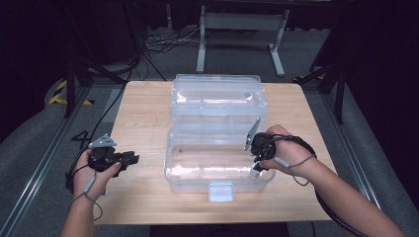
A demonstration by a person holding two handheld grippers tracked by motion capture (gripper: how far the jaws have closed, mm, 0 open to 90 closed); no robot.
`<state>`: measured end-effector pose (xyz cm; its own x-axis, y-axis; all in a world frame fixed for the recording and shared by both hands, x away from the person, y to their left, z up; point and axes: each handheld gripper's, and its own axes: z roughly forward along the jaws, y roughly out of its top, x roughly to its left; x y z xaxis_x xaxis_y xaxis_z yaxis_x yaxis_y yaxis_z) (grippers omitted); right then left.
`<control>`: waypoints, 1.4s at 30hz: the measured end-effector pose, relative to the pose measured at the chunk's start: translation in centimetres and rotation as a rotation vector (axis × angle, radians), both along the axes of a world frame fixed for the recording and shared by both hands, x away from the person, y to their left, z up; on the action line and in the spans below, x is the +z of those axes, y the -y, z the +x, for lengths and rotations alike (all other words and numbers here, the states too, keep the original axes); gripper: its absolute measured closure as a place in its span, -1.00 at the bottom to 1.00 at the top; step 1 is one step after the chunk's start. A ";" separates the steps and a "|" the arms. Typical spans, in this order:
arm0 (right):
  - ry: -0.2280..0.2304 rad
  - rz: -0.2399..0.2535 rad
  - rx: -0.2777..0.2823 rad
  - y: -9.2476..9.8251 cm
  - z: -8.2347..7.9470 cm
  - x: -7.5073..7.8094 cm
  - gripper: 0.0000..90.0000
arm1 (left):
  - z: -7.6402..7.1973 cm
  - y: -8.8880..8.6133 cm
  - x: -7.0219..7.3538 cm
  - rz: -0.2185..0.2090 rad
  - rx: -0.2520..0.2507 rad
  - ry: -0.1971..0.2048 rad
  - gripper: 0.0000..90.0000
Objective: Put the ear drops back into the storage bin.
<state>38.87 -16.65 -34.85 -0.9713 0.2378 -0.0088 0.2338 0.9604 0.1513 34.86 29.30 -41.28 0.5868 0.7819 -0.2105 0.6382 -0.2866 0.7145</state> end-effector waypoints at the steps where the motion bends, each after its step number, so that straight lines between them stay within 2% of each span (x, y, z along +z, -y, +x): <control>1: 0.005 0.002 0.008 0.0 0.1 -0.2 0.58 | 0.0 0.0 0.0 0.000 0.000 0.000 0.53; 19: -0.023 -0.043 0.029 -0.3 0.2 -2.4 0.58 | 0.1 0.1 -0.1 -0.002 -0.001 -0.003 0.51; 26: -0.033 -0.057 0.015 -0.3 0.3 -3.2 0.58 | 0.1 0.1 -0.2 0.000 -0.005 -0.008 0.51; 42: -0.036 -0.064 0.014 -0.1 0.5 -3.8 0.58 | 0.1 0.1 -0.1 0.001 -0.007 -0.008 0.51</control>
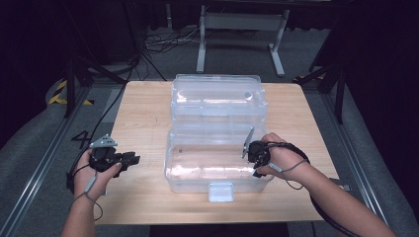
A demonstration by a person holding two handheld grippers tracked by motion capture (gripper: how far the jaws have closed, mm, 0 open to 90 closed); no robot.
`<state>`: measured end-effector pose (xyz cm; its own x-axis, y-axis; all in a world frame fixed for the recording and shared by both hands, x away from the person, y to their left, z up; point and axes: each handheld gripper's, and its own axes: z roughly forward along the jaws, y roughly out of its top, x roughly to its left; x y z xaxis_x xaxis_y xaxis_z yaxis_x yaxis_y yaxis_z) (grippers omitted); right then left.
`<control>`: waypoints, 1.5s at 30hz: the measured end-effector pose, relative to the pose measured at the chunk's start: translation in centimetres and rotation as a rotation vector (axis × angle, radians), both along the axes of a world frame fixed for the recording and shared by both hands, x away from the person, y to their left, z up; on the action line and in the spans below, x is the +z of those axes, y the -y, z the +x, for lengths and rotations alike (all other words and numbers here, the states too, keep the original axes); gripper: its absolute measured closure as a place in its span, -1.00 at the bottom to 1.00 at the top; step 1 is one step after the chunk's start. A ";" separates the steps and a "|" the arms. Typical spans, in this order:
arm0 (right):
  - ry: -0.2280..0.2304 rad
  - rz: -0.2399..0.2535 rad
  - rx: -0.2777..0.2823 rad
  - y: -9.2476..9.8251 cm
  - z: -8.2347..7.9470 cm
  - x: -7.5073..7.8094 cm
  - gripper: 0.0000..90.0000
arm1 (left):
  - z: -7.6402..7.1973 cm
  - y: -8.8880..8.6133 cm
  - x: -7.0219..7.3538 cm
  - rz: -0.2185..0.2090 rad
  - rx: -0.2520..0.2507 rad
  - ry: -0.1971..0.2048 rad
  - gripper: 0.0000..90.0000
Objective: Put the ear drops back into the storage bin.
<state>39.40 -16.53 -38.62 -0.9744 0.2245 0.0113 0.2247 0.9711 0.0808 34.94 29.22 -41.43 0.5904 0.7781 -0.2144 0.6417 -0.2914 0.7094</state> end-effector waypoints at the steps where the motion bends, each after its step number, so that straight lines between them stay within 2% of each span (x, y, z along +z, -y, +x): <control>1: -0.001 -0.001 -0.004 0.0 0.0 0.0 0.57 | 0.0 0.0 0.0 -0.002 0.002 0.000 0.51; 7: -0.001 0.022 -0.010 0.2 0.0 0.5 0.47 | 0.0 0.0 0.0 0.001 -0.002 -0.009 0.50; 8: -0.008 0.028 -0.026 0.3 -0.2 0.8 0.44 | 0.0 0.0 -0.1 0.000 -0.003 -0.011 0.49; 12: 0.005 0.058 -0.025 0.5 -0.5 1.9 0.39 | 0.0 0.0 0.0 -0.001 -0.006 -0.009 0.49; 20: 0.049 0.122 -0.030 1.1 -1.4 4.7 0.34 | 0.0 0.1 0.0 -0.001 -0.006 -0.011 0.49; 28: 0.038 0.171 -0.013 0.9 -2.6 5.9 0.27 | 0.1 0.0 -0.2 0.000 -0.003 -0.015 0.48; 37: 0.007 0.159 0.025 -0.2 -3.6 4.7 0.22 | 0.3 0.1 -0.4 -0.012 -0.028 -0.021 0.38; 45: -0.025 0.132 0.042 -1.2 -3.8 2.6 0.22 | 0.5 0.2 -0.4 -0.021 -0.035 -0.027 0.34</control>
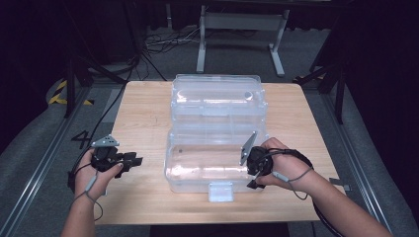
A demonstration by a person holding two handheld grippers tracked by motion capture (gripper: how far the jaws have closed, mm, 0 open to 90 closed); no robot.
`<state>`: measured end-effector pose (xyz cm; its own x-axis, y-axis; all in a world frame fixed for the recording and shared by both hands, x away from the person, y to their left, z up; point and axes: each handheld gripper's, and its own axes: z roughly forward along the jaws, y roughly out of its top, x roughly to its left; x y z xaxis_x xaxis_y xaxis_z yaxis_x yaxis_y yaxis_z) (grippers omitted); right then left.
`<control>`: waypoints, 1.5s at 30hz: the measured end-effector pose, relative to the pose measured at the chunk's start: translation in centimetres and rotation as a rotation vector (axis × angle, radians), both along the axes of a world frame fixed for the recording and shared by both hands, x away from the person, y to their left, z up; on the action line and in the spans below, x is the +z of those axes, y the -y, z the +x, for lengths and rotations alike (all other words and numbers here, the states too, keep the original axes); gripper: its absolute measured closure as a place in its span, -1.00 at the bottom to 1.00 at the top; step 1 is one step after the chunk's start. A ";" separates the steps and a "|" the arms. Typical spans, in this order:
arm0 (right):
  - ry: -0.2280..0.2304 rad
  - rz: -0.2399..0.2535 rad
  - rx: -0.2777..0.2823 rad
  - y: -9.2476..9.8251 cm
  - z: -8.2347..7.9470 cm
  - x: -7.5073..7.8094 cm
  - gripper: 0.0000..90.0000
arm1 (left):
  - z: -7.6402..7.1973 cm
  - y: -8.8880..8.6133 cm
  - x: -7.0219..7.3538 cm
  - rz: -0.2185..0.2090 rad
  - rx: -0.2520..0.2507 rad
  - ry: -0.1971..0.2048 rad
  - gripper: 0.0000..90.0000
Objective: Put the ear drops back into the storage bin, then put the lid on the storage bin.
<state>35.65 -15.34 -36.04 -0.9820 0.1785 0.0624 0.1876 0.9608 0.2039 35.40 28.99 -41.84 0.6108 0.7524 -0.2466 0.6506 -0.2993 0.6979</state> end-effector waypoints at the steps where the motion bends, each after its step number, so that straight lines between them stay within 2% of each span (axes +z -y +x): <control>1: -0.003 -0.004 0.006 -0.1 0.0 -0.3 0.22 | 0.0 0.0 0.0 0.001 -0.003 0.001 0.34; 9: -0.029 -0.039 0.023 -0.8 0.0 -2.4 0.26 | 0.2 0.1 -0.1 -0.020 -0.007 -0.013 0.33; 14: -0.033 -0.063 0.042 -1.1 -0.1 -3.3 0.34 | 0.4 -0.2 0.2 -0.026 -0.008 -0.002 0.30; 19: -0.022 -0.077 0.066 -1.4 0.0 -3.9 0.51 | 0.4 -0.1 0.4 -0.025 -0.017 0.002 0.32; 22: -0.010 -0.076 0.045 -1.4 -0.1 -4.3 0.68 | 0.5 0.2 0.6 -0.021 -0.026 -0.004 0.34; 26: 0.022 -0.092 0.052 -1.4 -0.1 -4.3 0.87 | 0.6 0.5 0.9 -0.012 -0.037 -0.007 0.38; 36: 0.039 -0.076 0.041 -1.2 -0.2 -4.3 0.89 | 1.3 1.6 1.9 -0.010 -0.078 0.008 0.40; 39: 0.041 -0.072 0.036 -1.1 -0.3 -4.3 0.89 | 1.7 2.4 2.5 -0.019 -0.114 0.020 0.40; 41: 0.041 -0.072 0.035 -1.1 -0.3 -4.3 0.89 | 1.7 2.5 2.7 -0.018 -0.118 0.023 0.40; 45: 0.041 -0.066 0.036 -1.1 -0.3 -4.3 0.88 | 2.0 3.1 3.7 -0.001 -0.143 0.036 0.39</control>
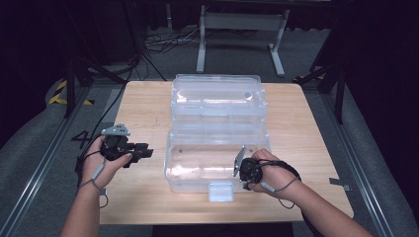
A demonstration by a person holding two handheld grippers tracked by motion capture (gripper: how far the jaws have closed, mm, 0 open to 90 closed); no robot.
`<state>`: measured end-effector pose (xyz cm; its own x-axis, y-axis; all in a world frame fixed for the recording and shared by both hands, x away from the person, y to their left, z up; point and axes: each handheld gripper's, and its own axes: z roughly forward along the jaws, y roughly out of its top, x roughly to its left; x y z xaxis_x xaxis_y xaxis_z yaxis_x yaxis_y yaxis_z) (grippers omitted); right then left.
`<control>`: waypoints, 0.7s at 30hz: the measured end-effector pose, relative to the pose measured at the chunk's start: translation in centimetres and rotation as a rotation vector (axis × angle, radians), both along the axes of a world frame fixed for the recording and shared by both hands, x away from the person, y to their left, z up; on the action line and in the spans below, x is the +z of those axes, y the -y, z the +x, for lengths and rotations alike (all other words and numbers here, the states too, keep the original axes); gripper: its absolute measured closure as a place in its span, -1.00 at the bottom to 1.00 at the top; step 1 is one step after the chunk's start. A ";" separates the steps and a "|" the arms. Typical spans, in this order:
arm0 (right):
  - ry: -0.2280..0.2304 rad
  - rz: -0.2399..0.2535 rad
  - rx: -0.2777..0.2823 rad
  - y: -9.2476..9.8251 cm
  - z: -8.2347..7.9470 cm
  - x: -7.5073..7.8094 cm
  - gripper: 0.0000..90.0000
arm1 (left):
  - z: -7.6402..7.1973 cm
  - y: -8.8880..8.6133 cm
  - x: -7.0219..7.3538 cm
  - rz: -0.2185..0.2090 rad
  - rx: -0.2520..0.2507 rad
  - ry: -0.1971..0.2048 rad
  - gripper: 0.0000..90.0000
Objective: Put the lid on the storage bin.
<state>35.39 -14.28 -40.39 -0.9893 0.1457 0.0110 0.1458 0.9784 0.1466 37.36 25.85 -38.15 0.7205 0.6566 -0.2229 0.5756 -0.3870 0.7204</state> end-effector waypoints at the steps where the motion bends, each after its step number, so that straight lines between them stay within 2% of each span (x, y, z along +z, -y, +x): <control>1: 0.001 0.003 -0.001 0.0 0.0 0.0 0.88 | 0.0 0.1 0.2 -0.003 -0.004 0.001 0.39; 8: 0.001 0.017 -0.021 0.2 -0.1 0.0 0.88 | 0.5 1.4 2.3 0.007 -0.061 0.028 0.39; 15: 0.000 0.029 -0.029 0.3 -0.1 0.0 0.87 | 1.3 2.8 4.3 0.036 -0.106 0.050 0.38; 19: 0.002 0.029 -0.037 0.3 -0.2 0.0 0.87 | 1.7 4.0 5.3 0.018 -0.141 0.056 0.38; 21: 0.001 0.031 -0.039 0.4 -0.2 0.0 0.87 | 1.9 4.3 5.6 0.024 -0.148 0.059 0.38</control>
